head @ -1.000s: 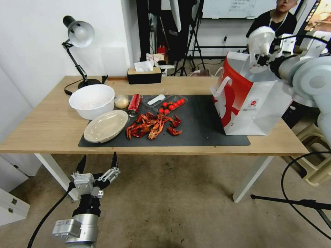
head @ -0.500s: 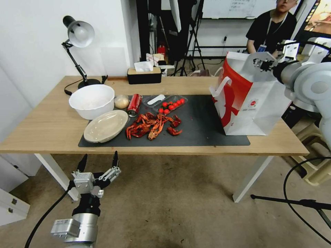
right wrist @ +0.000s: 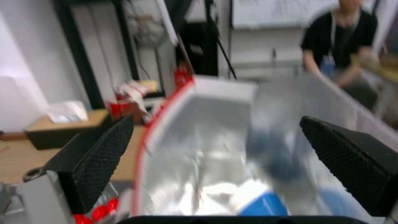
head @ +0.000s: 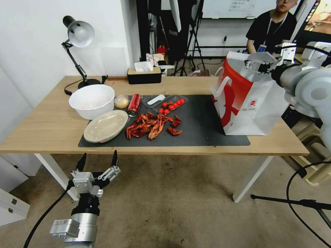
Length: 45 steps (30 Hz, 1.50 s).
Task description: Pick up the trash from the table and place it into the takeout bag.
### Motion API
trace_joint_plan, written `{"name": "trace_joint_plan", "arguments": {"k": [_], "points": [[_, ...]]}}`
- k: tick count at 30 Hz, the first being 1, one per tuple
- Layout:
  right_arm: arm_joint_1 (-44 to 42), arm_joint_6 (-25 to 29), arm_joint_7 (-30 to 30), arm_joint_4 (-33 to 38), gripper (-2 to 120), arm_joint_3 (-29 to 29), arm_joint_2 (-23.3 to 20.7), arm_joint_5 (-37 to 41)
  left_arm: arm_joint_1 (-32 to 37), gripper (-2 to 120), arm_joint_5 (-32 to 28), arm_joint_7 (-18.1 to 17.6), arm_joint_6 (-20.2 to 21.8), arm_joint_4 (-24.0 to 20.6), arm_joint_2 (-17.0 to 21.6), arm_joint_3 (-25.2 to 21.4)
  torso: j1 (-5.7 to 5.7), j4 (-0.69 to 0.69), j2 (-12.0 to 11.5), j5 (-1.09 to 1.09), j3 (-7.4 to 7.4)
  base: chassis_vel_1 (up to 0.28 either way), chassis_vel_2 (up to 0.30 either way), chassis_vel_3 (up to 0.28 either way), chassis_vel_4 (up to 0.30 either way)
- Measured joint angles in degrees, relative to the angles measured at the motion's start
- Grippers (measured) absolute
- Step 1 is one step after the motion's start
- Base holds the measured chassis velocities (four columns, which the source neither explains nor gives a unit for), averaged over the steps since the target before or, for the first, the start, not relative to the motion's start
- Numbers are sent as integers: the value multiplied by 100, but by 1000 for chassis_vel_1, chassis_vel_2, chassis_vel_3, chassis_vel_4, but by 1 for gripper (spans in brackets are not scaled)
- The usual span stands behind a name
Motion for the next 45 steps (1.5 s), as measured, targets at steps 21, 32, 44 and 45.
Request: {"name": "trace_joint_plan", "arguments": {"k": [21, 32, 44, 45], "points": [[-2544, 2703, -1916, 1091, 100, 566, -123, -1878, -42, 100, 66, -85, -138, 126, -133, 76, 0, -1, 0, 1, 0, 0, 0, 0, 0], [-4276, 3375, -2045, 1544, 100, 1047, 667, -2663, 0, 100, 63, -77, -207, 87, -125, 51, 1, 0, 0, 0, 0, 0, 0, 0, 0], [-5858, 4716, -2289, 1389, 100, 1146, 2062, -3922, -6, 100, 24, -67, -250, 111, -83, 30, 0, 0, 0, -1, 0, 0, 0, 0, 0], [-5858, 4716, -2289, 1389, 100, 1146, 2062, -3922, -6, 100, 24, -67, -250, 111, -83, 30, 0, 0, 0, -1, 0, 0, 0, 0, 0]]}}
